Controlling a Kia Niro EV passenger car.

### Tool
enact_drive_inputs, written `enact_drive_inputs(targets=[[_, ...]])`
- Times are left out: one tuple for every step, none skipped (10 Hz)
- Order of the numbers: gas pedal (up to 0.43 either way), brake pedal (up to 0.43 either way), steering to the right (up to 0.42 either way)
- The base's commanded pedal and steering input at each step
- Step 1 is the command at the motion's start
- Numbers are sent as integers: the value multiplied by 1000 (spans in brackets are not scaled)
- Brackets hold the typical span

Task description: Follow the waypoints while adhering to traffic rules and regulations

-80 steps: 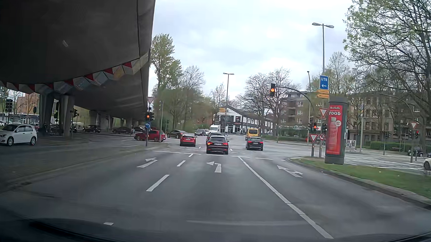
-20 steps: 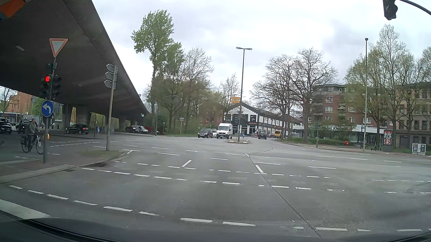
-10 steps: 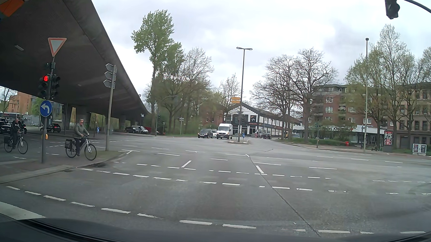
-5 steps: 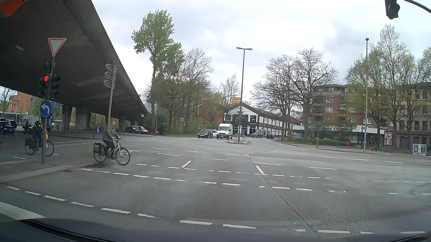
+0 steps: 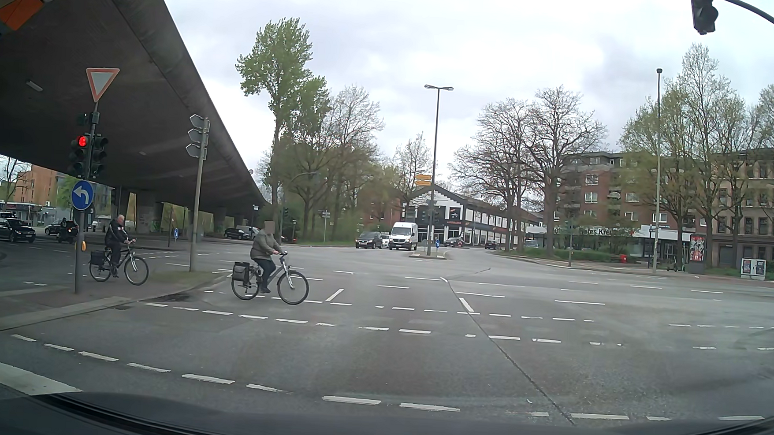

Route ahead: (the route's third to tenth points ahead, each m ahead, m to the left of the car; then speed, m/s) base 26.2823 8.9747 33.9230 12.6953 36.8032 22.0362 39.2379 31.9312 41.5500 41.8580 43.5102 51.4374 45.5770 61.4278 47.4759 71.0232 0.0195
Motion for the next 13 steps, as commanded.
enact_drive_inputs(targets=[[0, 256, -11], [0, 256, -10], [0, 262, -11], [0, 262, -11], [0, 262, -11], [0, 256, -11], [0, 262, -11], [0, 262, -11], [0, 262, -11], [0, 262, -11], [0, 262, -11], [0, 262, -11], [0, 262, -11]])
